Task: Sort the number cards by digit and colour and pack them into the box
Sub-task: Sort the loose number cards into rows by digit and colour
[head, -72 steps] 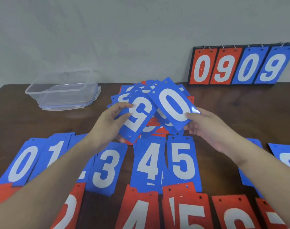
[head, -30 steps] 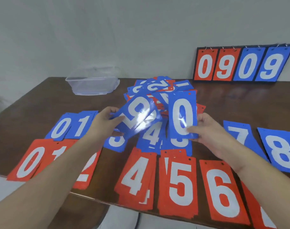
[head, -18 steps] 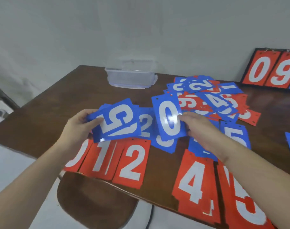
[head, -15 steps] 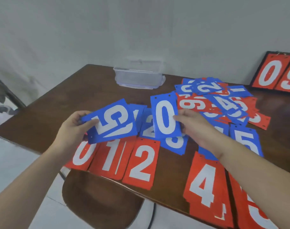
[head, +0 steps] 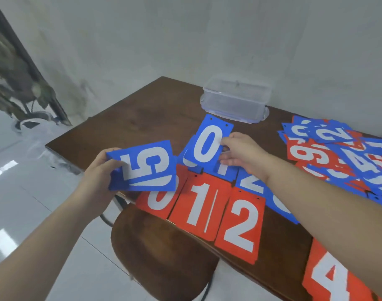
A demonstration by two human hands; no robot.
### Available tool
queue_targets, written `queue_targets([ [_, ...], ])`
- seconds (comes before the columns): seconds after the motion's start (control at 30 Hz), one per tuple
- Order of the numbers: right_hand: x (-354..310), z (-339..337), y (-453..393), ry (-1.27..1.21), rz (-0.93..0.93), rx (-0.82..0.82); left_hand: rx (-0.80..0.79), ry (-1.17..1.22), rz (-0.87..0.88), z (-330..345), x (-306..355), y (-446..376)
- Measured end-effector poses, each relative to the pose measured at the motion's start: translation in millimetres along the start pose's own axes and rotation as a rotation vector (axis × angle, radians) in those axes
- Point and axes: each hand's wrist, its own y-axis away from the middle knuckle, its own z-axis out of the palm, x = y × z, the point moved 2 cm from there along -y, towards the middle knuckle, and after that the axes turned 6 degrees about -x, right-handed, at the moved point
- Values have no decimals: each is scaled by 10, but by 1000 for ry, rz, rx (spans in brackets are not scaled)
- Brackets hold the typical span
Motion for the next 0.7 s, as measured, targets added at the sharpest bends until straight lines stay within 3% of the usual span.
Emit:
queue_targets([
  [0.13,-70,222,-214,189,8,35,-39,13,20,-114,-19,-49],
  [0.47,118,248,-442,960,-108,253,-53,-26,26,27,-44,-139],
  [0.57,58,195,-302,630,-217,239,-104,-112,24,212,-10,-138],
  [0.63,-57,181,-84,311,-211,46,-167,-173,32,418,33,-128],
  [0.7,-154,153,198,279,-199,-188,-239,-234,37,678,64,-116],
])
